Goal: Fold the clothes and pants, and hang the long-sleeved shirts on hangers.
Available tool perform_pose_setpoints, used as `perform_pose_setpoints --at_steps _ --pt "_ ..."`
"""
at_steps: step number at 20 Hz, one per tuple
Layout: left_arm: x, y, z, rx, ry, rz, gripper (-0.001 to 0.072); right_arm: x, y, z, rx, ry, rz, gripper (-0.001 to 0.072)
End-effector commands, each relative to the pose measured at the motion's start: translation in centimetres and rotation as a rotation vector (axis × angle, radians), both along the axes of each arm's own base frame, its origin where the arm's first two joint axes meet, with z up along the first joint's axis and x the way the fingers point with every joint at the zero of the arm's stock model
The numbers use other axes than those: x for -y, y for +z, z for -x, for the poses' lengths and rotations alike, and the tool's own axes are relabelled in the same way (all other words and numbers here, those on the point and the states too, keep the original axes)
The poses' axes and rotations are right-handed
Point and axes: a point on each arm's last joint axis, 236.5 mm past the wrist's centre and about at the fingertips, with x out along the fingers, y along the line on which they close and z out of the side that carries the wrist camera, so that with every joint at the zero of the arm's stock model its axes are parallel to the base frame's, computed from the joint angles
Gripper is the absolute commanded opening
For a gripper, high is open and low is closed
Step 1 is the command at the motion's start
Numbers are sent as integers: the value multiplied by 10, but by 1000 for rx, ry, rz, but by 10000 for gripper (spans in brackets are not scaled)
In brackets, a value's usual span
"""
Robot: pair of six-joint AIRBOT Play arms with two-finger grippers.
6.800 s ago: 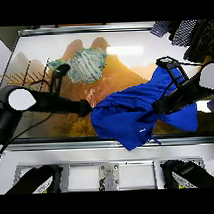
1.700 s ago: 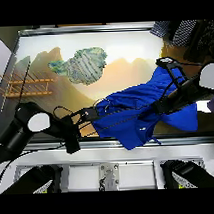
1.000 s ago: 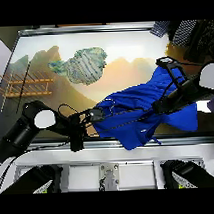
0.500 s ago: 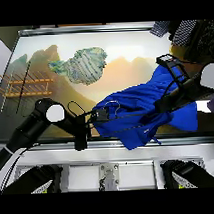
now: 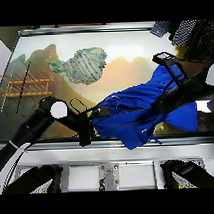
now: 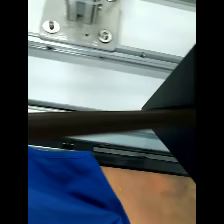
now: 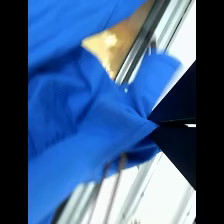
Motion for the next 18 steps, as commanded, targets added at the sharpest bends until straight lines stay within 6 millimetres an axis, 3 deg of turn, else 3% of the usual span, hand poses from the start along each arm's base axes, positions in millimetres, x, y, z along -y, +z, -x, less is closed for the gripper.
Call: perform_pose_setpoints --at_steps 1,7,12,18 --pt "5 12 -15 -39 104 96 7 -16 4 8 -25 23 -69 11" --pt "3 13 -9 -40 46 105 7 -36 17 -18 88 9 -162 11" --pt "13 12 -7 -12 21 111 7 -72 37 -17 104 46 -331 11" --pt "14 13 -11 0 29 118 7 -111 45 -1 147 174 -381 11"
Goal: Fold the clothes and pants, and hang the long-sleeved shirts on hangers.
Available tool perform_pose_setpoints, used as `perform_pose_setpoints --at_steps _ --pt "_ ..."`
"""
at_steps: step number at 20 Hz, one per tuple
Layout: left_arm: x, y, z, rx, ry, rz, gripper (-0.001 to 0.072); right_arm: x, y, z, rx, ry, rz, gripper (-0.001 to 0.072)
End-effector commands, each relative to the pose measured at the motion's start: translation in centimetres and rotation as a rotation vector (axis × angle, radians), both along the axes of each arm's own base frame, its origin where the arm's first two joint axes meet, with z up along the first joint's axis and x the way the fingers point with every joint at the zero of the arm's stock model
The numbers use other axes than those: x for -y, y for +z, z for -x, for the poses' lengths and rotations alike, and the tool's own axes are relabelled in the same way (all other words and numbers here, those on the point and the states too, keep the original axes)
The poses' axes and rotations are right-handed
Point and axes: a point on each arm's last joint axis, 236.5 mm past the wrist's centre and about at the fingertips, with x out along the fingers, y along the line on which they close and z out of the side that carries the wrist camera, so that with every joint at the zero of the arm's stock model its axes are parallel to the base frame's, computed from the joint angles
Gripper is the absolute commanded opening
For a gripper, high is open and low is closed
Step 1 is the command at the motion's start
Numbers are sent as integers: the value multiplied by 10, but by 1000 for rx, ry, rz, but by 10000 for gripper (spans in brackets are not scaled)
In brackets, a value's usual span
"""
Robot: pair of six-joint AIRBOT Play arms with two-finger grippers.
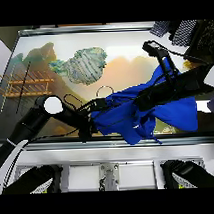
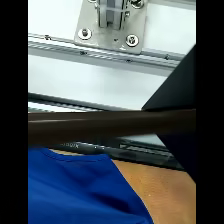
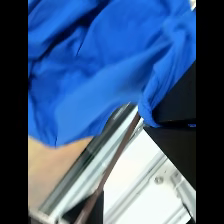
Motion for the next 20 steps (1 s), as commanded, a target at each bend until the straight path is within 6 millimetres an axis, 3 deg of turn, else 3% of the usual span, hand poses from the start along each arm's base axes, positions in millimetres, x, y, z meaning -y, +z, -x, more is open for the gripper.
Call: perform_pose_setpoints --at_steps 1,4,11,12,13,14,17,20 --pt "1 0 -1 5 2 3 8 -25 9 6 44 59 -51 11" --pt "1 0 -1 5 2 3 8 -26 9 7 44 64 -49 11" --pt "-6 0 13 -46 -35 -24 7 -9 8 -3 98 24 12 34" --pt "-6 0 14 -47 -36 -25 7 -8 9 -1 98 26 13 163" --pt "-6 0 14 -47 -36 -24 7 -6 10 2 99 28 14 442" --pt "-6 0 14 -47 -35 -25 7 -5 13 4 106 29 10 668" --pt "-6 0 14 -47 -36 -24 7 0 23 13 148 59 10 684" --pt "-7 0 15 -51 -39 -27 8 21 23 25 140 124 65 684"
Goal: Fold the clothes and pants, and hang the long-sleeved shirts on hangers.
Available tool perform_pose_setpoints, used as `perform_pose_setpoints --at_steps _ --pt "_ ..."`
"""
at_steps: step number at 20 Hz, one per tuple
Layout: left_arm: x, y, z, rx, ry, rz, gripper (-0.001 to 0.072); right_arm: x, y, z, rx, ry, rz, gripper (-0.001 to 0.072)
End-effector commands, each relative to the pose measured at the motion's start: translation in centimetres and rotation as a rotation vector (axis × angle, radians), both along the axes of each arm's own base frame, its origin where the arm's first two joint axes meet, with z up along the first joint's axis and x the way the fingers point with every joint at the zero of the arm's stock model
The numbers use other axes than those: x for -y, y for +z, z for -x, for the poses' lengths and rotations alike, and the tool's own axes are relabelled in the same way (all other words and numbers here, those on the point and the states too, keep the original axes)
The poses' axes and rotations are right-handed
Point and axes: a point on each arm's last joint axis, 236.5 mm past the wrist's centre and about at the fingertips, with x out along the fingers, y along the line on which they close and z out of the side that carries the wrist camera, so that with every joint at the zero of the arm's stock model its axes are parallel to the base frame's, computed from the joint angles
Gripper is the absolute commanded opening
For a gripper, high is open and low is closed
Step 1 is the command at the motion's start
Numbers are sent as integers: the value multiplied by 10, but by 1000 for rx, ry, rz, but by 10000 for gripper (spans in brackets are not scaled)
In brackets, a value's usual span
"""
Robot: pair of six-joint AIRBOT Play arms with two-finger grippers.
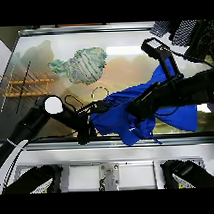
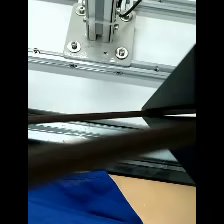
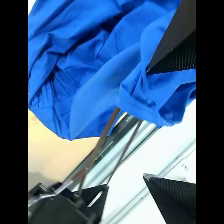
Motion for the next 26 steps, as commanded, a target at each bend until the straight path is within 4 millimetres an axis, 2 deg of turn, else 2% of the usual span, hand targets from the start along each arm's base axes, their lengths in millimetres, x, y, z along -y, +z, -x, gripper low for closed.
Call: perform_pose_setpoints --at_steps 1,3,5,9,11,14,16,18,22,26 --pt "-2 0 4 -12 -10 -7 8 20 3 14 -3 84 49 684" --pt "-8 3 11 -54 -36 -27 7 29 8 9 0 89 15 684" --pt "-17 9 10 -112 -55 -55 7 38 12 -1 4 62 -17 684" --pt "-20 16 -20 -78 -91 -29 7 50 20 -17 47 24 -52 683" --pt "-23 17 -34 -62 -85 -19 8 49 25 -26 79 3 -72 683" --pt "-30 19 -62 -48 -10 -8 8 46 27 -25 79 12 -87 683" --pt "-36 21 -72 -54 1 -9 8 43 30 -25 150 99 -64 683" --pt "-40 23 -74 -3 -119 23 8 45 29 -24 215 184 -28 684" --pt "-40 14 -74 82 -281 69 8 69 19 -35 254 224 -18 684" --pt "-43 8 -78 101 -286 79 8 90 23 -31 218 299 -286 684"
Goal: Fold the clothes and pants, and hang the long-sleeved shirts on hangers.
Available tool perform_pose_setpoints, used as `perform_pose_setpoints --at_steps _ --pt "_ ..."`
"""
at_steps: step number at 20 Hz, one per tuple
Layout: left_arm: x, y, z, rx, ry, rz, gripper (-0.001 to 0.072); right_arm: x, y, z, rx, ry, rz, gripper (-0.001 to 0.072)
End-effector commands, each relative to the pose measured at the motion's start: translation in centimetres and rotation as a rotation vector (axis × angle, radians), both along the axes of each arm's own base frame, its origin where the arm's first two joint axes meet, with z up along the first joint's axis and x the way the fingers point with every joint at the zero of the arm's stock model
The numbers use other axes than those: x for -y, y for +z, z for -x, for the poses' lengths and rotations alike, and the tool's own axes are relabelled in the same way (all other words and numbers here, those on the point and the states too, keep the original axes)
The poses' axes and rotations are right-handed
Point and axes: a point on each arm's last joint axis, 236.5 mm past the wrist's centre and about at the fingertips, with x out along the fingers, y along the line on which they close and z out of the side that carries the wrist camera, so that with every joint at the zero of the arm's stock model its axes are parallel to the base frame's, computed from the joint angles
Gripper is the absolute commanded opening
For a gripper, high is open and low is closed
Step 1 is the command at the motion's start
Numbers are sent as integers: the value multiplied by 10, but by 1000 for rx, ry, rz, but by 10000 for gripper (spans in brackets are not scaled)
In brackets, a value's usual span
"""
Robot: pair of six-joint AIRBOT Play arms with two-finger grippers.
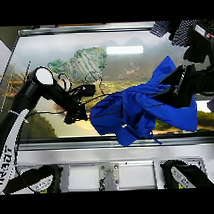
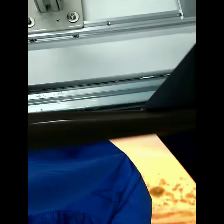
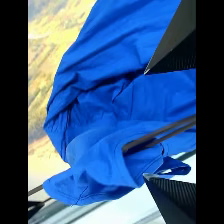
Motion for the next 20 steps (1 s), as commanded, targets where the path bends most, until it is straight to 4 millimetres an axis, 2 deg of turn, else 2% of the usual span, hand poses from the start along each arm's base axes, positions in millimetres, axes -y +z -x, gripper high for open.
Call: perform_pose_setpoints --at_steps 1,3,5,7,10,14,20 --pt "-4 -3 -7 38 -22 20 8 17 10 5 35 141 -233 684" --pt "-9 -3 -10 33 -3 19 8 29 0 0 75 178 -304 684" --pt "-13 -3 -13 33 12 19 8 31 -21 -1 53 192 -348 683" --pt "-14 -3 -14 32 14 19 8 22 -39 5 50 245 -376 684" --pt "-11 -2 -12 32 7 24 8 8 -54 11 19 302 -436 684" --pt "-11 -2 -12 32 8 24 8 -13 -58 10 29 399 -491 683" --pt "-11 -2 -12 32 8 25 8 -37 -64 7 -1 441 -527 684"
